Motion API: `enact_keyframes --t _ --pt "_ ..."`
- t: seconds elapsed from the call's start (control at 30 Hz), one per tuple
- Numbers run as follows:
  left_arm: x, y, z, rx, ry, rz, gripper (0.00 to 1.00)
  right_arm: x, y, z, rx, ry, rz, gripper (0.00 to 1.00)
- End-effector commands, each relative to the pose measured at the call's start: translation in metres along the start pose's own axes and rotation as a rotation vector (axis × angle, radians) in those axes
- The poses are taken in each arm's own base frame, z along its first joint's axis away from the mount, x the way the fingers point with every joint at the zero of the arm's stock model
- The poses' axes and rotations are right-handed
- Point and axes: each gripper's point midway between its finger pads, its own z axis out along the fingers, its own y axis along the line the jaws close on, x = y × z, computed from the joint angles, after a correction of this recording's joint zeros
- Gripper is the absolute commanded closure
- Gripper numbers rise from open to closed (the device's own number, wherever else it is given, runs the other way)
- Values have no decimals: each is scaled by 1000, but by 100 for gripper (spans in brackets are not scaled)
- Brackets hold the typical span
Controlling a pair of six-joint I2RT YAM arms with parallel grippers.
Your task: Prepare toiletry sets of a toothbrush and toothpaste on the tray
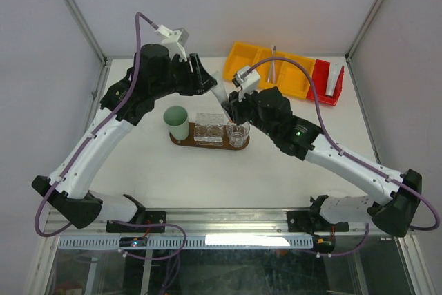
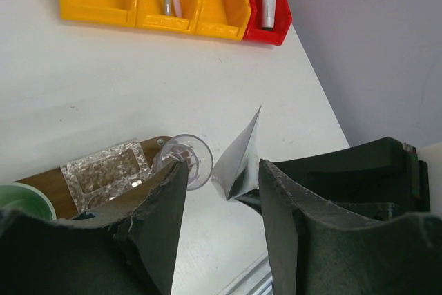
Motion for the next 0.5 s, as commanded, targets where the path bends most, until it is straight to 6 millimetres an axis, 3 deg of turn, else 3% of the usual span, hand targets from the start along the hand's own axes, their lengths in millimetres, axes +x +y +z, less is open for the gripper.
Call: enact_keyframes --t 0.0,0.13,0.4,0.47 --pt "-6 -16 -17 76 -63 -5 51 -50 -6 -4 49 -162 31 77" --pt "-8 -21 -22 125 -120 -24 44 -50 -7 -4 65 -164 42 77" --pt "-22 -22 -19 135 -205 -48 42 -49 -4 -3 53 -164 41 77" --pt "-25 -22 -17 132 -212 -49 47 -49 -3 -3 51 -163 41 77"
